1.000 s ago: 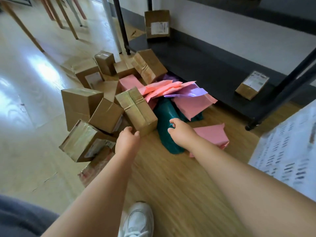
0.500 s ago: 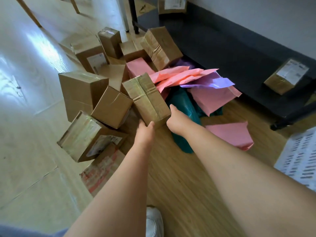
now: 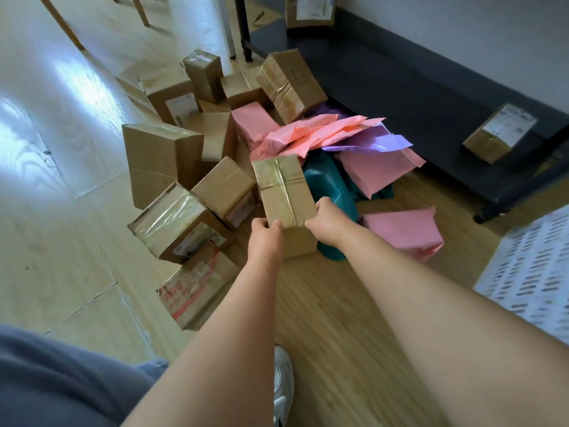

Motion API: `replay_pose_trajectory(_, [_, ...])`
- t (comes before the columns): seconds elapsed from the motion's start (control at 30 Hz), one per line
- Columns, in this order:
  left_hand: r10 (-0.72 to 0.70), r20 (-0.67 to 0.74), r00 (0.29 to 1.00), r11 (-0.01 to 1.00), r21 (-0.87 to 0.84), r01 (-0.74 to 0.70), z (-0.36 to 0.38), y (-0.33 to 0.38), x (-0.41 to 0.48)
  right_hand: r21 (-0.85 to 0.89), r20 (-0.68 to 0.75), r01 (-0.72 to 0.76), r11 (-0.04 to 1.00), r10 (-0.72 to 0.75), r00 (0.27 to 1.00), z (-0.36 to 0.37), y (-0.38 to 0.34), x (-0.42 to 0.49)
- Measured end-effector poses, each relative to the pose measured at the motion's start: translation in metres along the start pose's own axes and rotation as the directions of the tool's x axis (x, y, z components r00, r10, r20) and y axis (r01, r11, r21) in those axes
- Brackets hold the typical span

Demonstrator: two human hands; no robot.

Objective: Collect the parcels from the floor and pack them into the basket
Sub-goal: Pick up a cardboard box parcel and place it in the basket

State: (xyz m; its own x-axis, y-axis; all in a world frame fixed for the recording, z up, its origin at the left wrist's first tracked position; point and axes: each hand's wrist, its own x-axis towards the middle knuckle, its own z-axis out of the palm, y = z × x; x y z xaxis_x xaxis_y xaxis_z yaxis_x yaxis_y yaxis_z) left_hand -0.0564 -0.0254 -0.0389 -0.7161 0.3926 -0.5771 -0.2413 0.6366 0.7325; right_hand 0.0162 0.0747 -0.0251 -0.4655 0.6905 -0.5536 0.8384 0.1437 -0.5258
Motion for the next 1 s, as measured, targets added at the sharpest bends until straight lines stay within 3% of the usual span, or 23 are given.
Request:
replay_pose_trajectory(0.2, [-0.021,0.002,1.0,0.998,0.052,0.021,0.003,-0.01,-0.031,0.0,0.007,-0.008,1.0,0.008,1.0,-0.009,0.022,-0.034])
replay_pose_trajectory(0.57, [-0.03,0.007,1.0,1.0,0.008,0.03,0.025,-0.046,-0.132,0.248,-0.102,-0.008,0.969,0.035,0.994,-0.012,0.097,-0.133])
replay_pose_trajectory(0.67, [-0.003,0.052,0.999,1.0,0.01,0.002,0.035,-0.063,-0.157,0.371,-0.18,-0.002,0.929,0.075,0.981,-0.002,0.123,-0.16])
replay_pose_trajectory(0.83, [-0.004,0.177,0.984,1.0,0.019,0.001,0.046,-0.09,-0.185,0.329,-0.234,-0.092,0.94,0.175,0.956,0.015,0.164,-0.203])
replay_pose_trajectory(1.0, [-0.06,0.355,0.933,0.974,0.227,-0.023,0.048,-0.111,-0.19,0.426,-0.268,-0.112,0.898,0.244,0.932,0.042,0.196,-0.233])
